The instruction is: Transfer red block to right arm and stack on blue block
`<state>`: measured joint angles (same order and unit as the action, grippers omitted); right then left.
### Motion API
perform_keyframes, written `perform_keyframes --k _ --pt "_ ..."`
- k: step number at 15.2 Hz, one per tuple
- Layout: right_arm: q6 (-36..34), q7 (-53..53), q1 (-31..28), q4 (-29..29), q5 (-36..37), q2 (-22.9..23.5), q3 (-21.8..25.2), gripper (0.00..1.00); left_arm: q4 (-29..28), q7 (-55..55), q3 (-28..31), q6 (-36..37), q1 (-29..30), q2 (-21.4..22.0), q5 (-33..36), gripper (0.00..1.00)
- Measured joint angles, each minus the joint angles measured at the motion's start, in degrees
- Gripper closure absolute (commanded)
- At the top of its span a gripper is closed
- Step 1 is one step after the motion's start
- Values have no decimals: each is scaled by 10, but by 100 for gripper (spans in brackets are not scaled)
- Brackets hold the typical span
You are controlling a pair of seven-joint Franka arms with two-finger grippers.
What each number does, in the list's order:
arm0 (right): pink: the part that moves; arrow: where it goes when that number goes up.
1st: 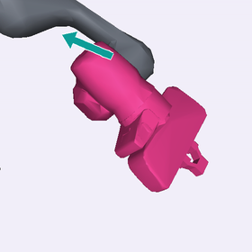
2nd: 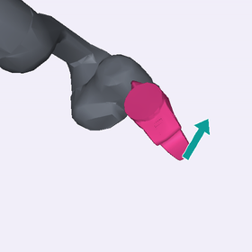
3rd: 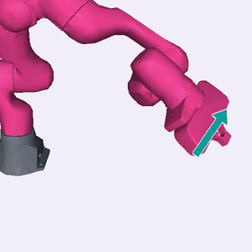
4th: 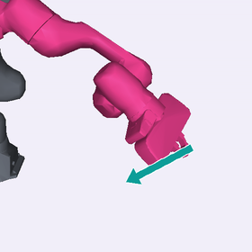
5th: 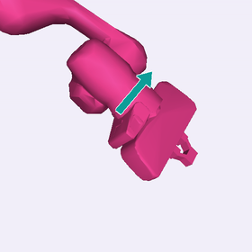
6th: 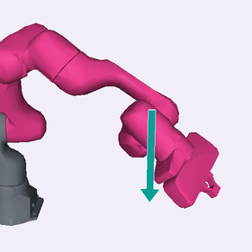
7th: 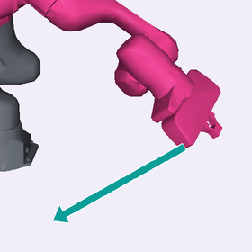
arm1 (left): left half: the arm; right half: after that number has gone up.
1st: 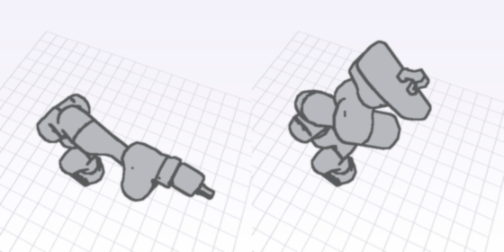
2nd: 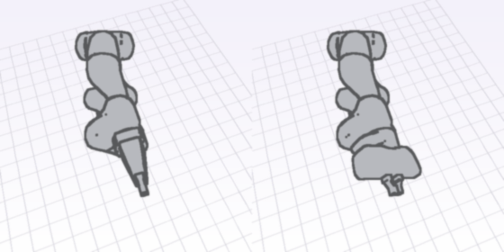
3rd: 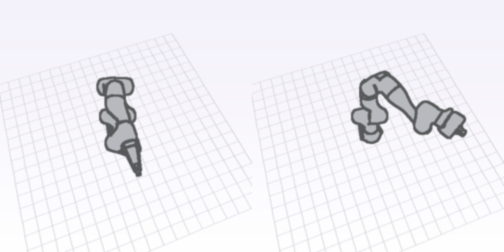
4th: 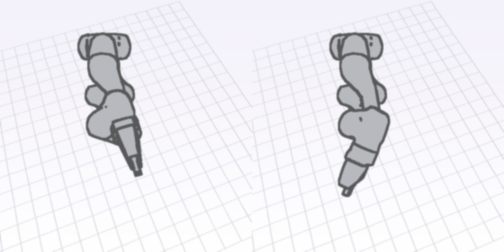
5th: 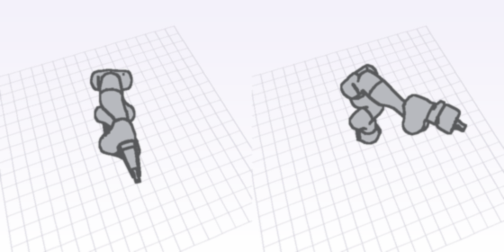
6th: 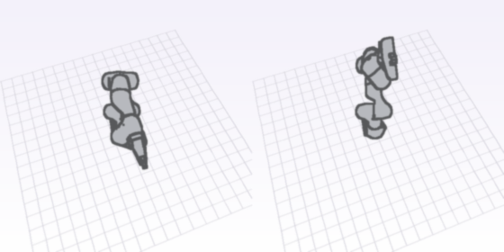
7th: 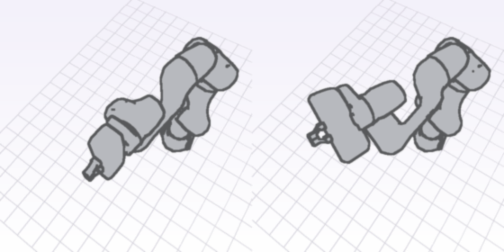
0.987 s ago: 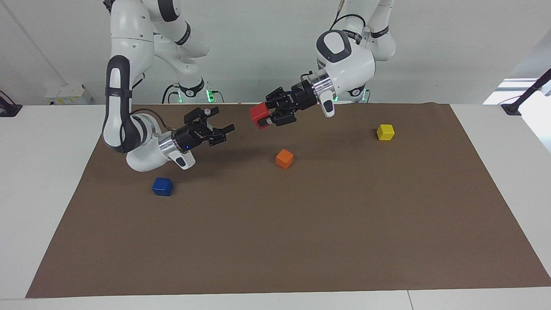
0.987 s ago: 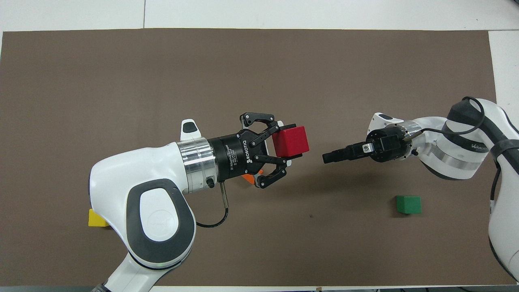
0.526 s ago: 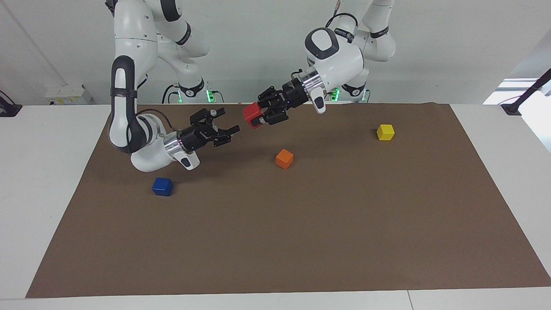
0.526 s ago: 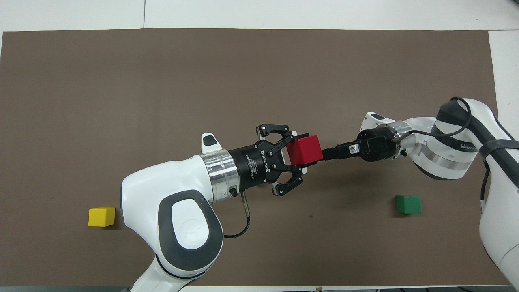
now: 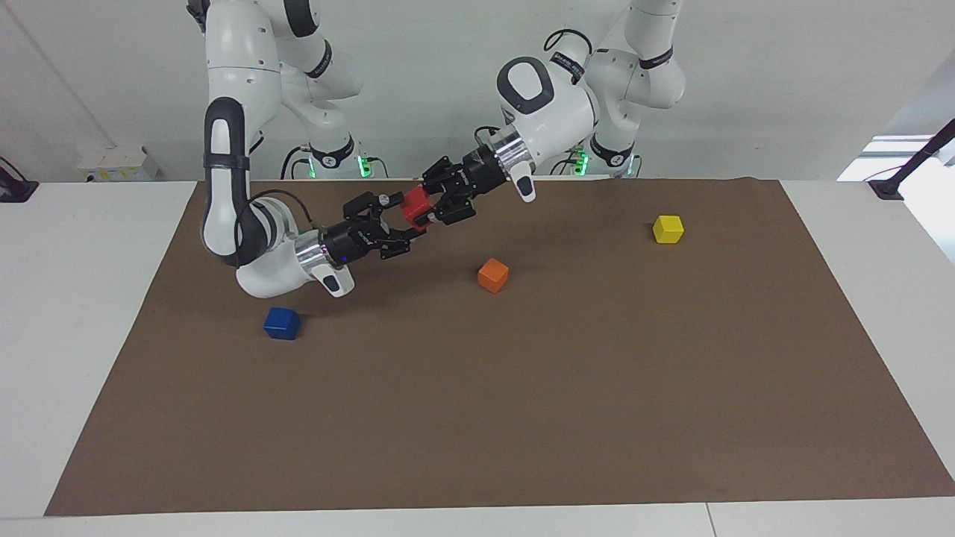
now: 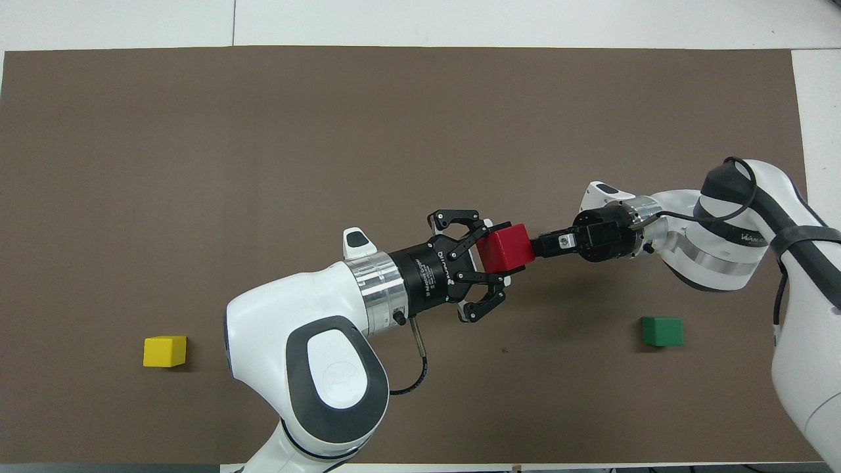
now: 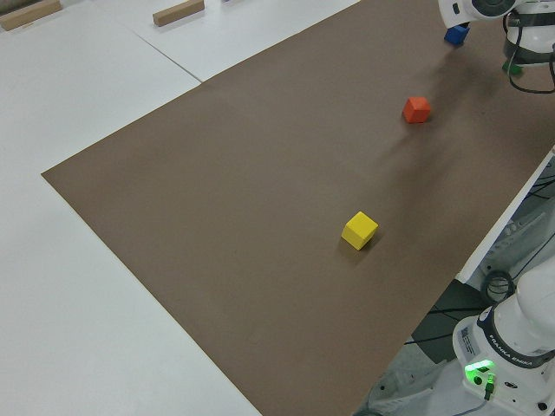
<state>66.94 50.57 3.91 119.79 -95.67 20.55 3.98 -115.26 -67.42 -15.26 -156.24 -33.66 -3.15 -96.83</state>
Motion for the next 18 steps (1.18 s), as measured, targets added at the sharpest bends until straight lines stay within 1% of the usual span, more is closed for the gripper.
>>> perform_keyframes --k 3,4,5,6,7,14,15,16,18 --pt "10 5 7 1 -12 1 0 0 3 0 0 -4 -1 -6 -6 100" --pt "10 6 8 1 -13 1 0 6 6 0 0 -5 -2 -7 -7 100" --pt "11 6 9 1 -13 1 0 28 9 0 0 -5 -4 -9 -8 100" --pt "13 6 11 1 -14 1 0 67 12 0 0 -6 -5 -11 -9 100" --pt "13 6 11 1 -18 1 0 100 12 0 0 -9 -5 -13 -9 100" --pt "13 3 10 1 -23 2 2 100 13 2 1 -13 -5 -19 -9 100" --pt "13 3 10 1 -23 2 2 100 13 2 1 -13 -5 -19 -9 17" --pt "13 3 10 1 -23 2 2 100 13 2 1 -13 -5 -19 -9 0" --pt "29 6 12 2 -23 2 1 100 17 2 0 -13 -5 -19 -9 0"
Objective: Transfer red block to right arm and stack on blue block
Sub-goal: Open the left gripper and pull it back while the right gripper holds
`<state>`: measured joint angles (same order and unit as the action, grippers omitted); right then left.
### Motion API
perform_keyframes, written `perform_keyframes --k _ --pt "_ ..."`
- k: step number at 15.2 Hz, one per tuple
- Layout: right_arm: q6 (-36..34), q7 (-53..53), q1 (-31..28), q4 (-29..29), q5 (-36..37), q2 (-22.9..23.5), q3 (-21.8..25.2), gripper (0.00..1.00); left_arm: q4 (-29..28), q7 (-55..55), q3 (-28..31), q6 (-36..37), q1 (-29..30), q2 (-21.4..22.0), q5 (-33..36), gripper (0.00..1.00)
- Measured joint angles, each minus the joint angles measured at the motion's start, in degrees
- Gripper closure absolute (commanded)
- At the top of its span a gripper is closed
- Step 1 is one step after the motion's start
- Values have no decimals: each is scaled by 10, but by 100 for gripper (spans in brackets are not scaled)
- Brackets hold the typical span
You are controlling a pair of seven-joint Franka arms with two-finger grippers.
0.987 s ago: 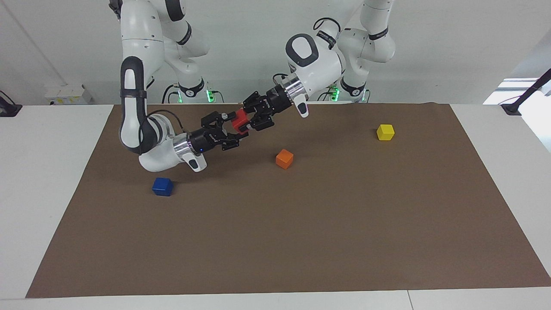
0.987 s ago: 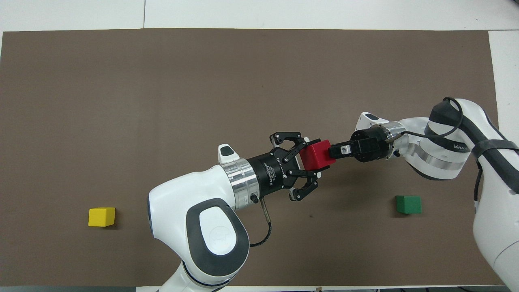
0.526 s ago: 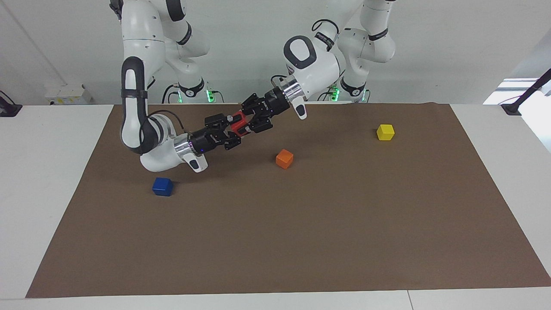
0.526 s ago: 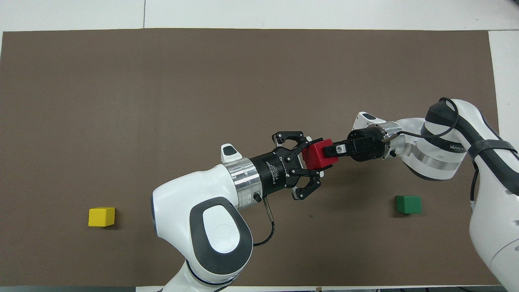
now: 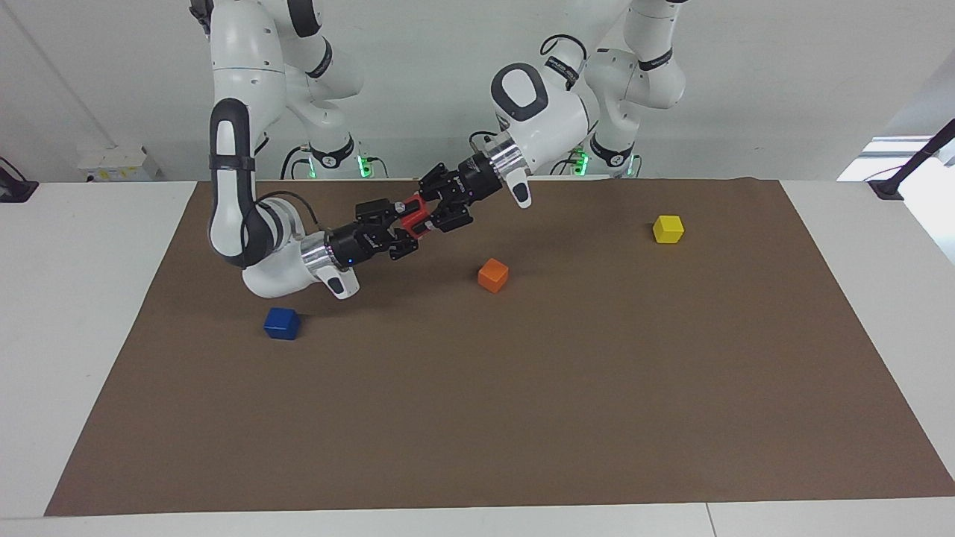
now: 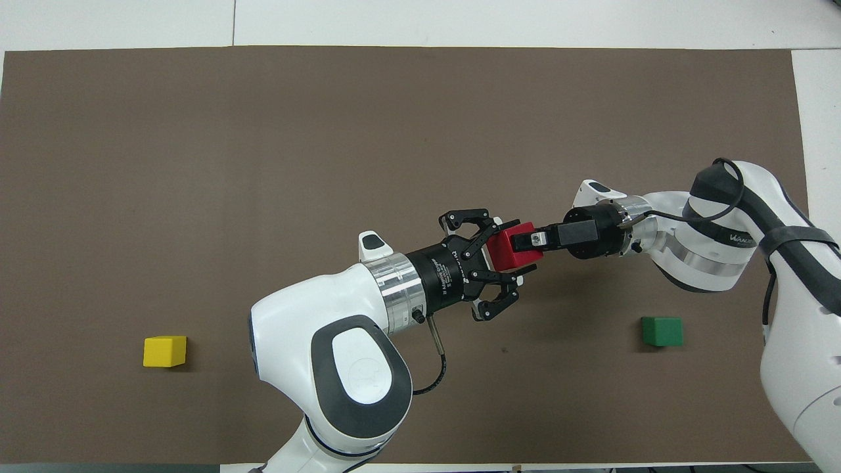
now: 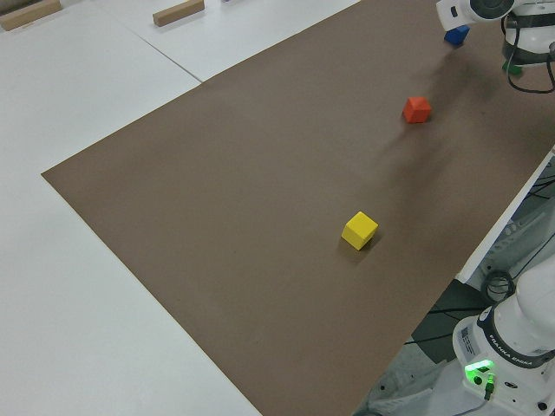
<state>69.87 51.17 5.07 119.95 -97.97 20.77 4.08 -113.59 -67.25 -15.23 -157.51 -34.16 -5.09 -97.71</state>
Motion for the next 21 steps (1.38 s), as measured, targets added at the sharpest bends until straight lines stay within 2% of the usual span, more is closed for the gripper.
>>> perform_keyframes --k 5,10,13,16,19,21 --pt "12 0 1 0 0 1 0 100 8 -1 3 18 10 0 0 0" --pt "35 -2 -1 -8 -2 0 1 100 10 5 6 124 84 1 10 0" --pt "55 -44 -2 -11 -1 -13 3 100 10 15 8 184 148 5 14 0" --pt "125 -111 -2 -19 21 -52 3 100 10 18 10 261 209 7 69 0" --pt "220 -213 -2 -41 111 -122 3 100 10 21 11 340 274 10 153 0" --pt "249 -272 -2 -50 157 -158 3 100 9 22 12 377 315 10 212 0"
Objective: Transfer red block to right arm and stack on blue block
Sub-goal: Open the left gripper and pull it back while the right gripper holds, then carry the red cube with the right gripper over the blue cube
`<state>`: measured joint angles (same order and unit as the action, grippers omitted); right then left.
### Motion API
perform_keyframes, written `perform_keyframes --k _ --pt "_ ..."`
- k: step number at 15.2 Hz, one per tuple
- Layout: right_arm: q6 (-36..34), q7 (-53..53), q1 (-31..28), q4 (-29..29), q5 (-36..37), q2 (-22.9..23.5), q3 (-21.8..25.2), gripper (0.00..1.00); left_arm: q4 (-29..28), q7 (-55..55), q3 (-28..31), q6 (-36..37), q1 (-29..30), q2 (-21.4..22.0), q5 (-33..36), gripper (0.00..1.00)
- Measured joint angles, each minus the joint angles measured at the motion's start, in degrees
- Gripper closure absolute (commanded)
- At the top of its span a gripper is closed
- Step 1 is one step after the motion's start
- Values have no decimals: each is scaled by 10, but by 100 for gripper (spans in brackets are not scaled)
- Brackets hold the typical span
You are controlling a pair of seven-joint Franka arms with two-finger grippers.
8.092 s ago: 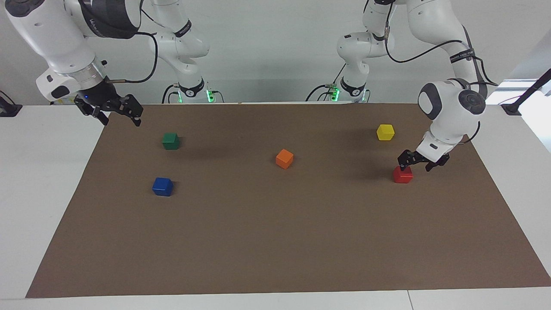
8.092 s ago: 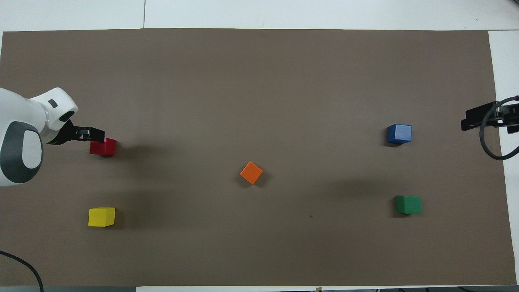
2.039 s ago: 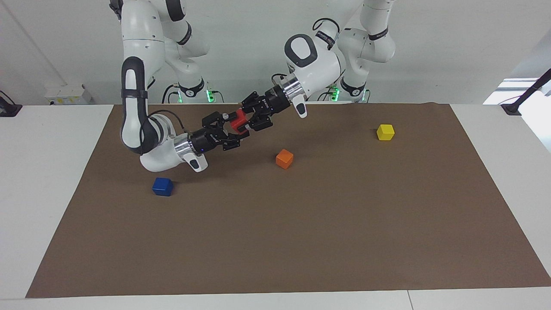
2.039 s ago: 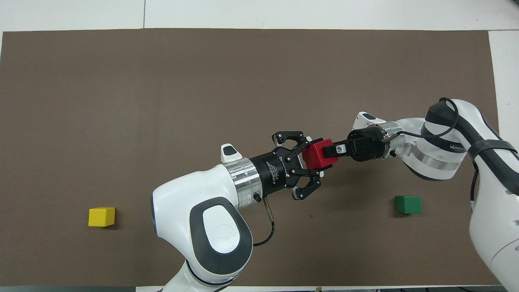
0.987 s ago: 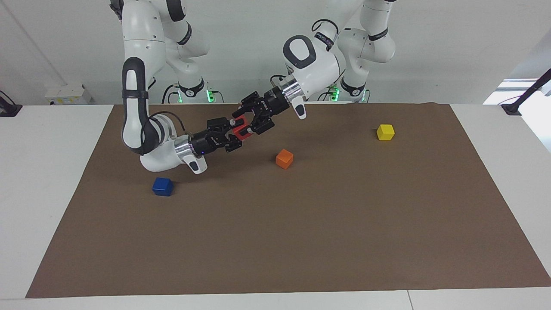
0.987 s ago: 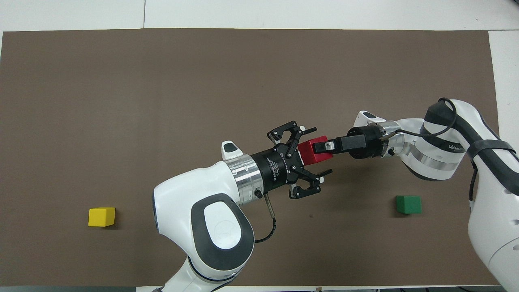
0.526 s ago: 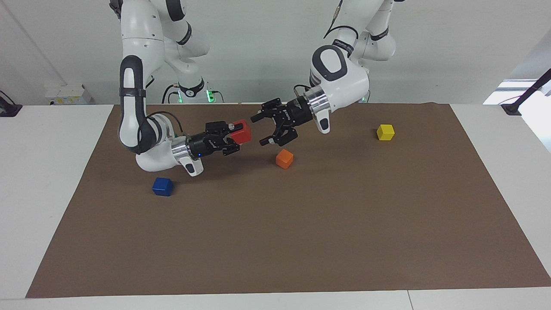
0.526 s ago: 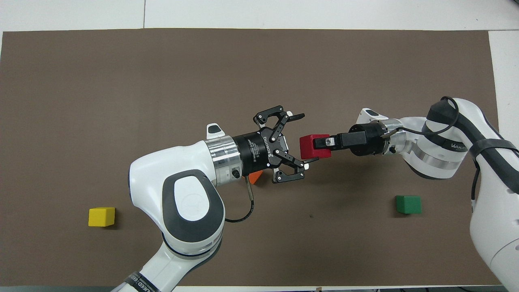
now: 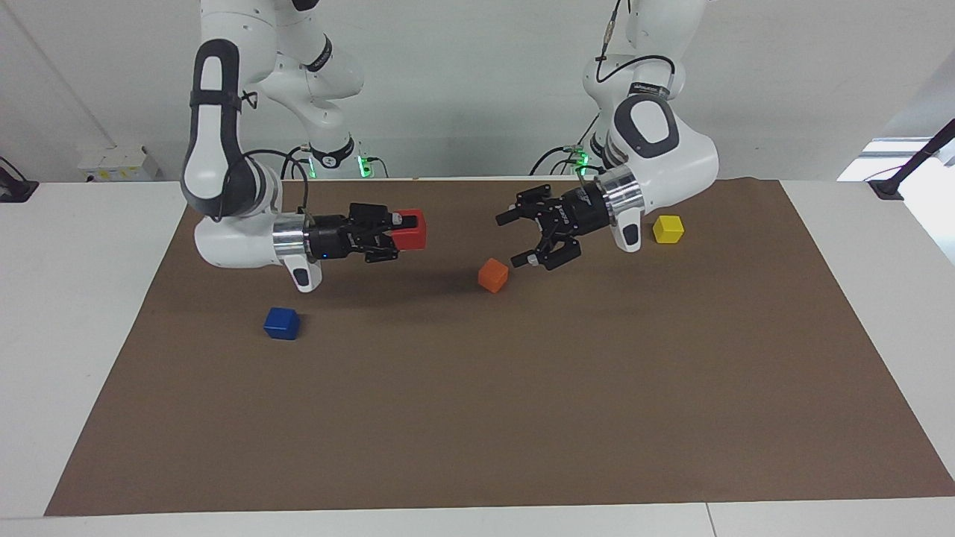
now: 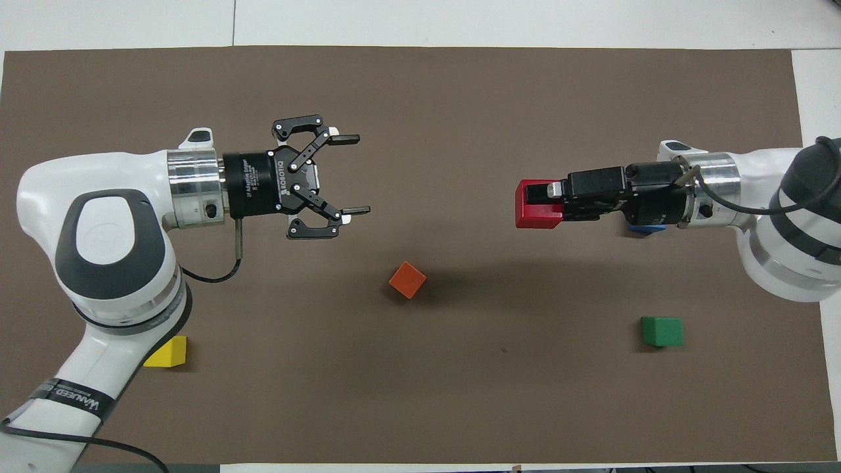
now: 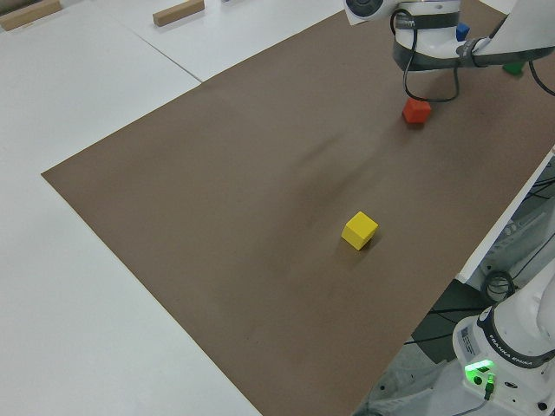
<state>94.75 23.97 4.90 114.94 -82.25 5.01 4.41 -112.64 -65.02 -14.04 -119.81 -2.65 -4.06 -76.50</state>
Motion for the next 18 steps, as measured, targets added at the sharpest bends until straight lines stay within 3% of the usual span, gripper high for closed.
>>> perform_keyframes --k 6,11,16,18 --pt "35 -140 -13 -65 193 -11 7 100 0 116 2 104 104 3 201 0" --pt "41 -270 -10 -181 453 -11 3 100 21 300 2 152 139 3 411 0" --pt "40 -280 -7 -195 657 -9 1 100 46 444 1 175 159 3 580 0" --pt "30 -280 -7 -193 705 -3 0 100 68 487 -2 194 158 4 638 0"
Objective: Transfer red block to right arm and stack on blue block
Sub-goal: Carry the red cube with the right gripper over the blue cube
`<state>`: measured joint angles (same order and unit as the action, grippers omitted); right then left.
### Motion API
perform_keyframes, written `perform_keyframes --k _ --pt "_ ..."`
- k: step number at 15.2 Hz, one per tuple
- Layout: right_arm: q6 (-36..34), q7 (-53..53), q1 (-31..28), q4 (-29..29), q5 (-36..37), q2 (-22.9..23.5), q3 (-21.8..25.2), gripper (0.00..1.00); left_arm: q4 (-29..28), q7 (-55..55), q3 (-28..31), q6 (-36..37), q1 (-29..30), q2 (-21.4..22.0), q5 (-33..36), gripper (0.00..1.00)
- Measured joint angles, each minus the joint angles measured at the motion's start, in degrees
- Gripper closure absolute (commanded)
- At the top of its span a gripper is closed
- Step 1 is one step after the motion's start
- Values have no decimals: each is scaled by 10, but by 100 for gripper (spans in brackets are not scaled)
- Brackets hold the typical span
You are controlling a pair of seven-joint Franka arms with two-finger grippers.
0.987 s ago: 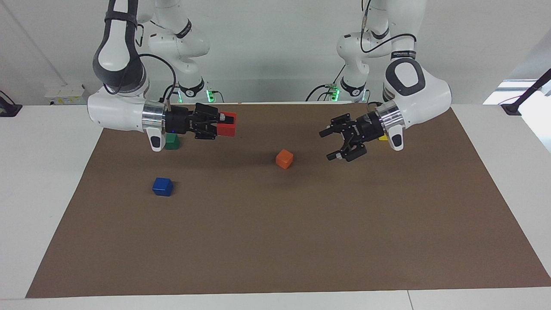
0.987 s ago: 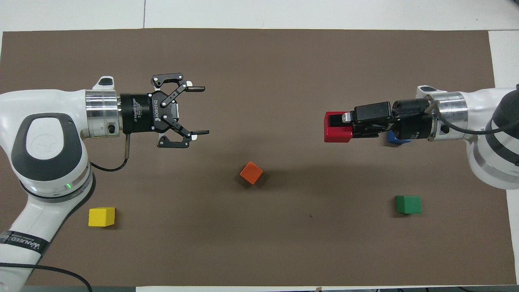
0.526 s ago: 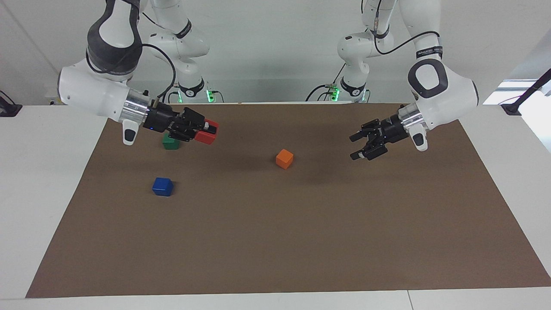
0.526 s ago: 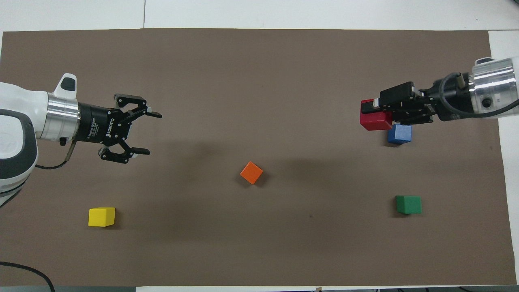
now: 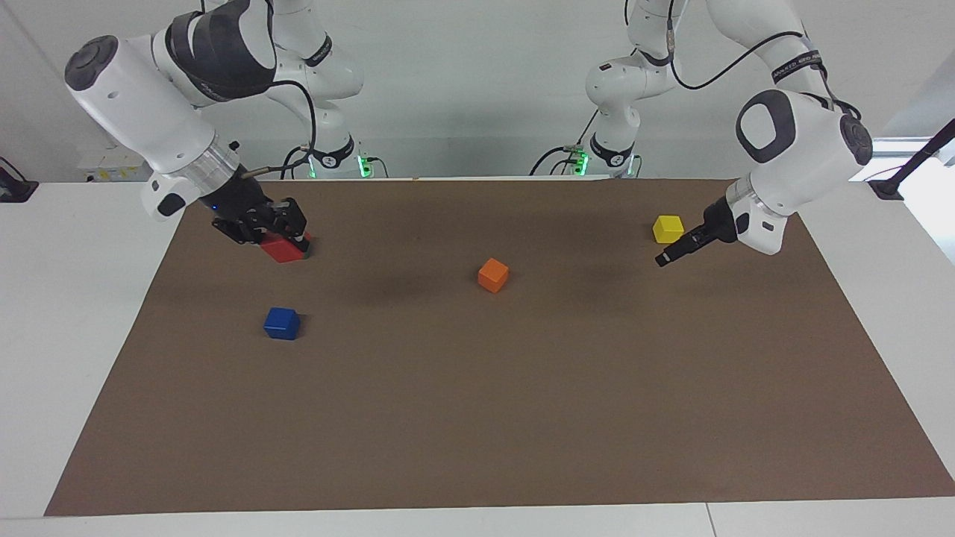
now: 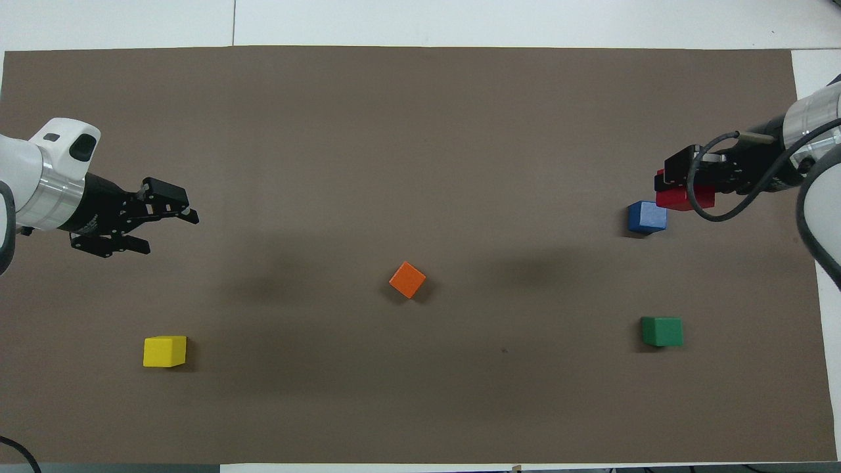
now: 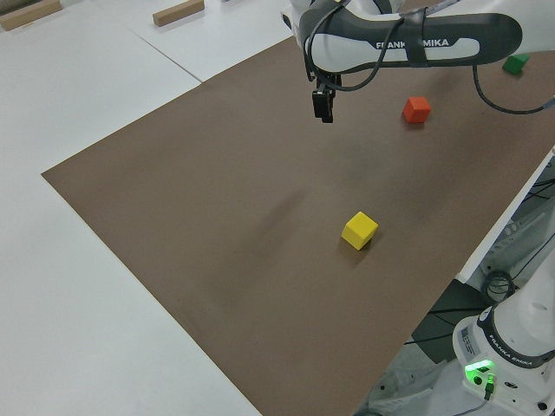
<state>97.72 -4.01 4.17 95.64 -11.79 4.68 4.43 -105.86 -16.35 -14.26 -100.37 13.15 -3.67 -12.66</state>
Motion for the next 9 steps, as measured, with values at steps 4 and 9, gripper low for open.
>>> perform_keyframes --k 4,9 --pt "-17 36 -12 4 36 32 1 100 40 18 -1 31 0 15 101 0" --pt "6 81 -20 6 70 76 2 100 43 27 -4 56 0 51 119 0"
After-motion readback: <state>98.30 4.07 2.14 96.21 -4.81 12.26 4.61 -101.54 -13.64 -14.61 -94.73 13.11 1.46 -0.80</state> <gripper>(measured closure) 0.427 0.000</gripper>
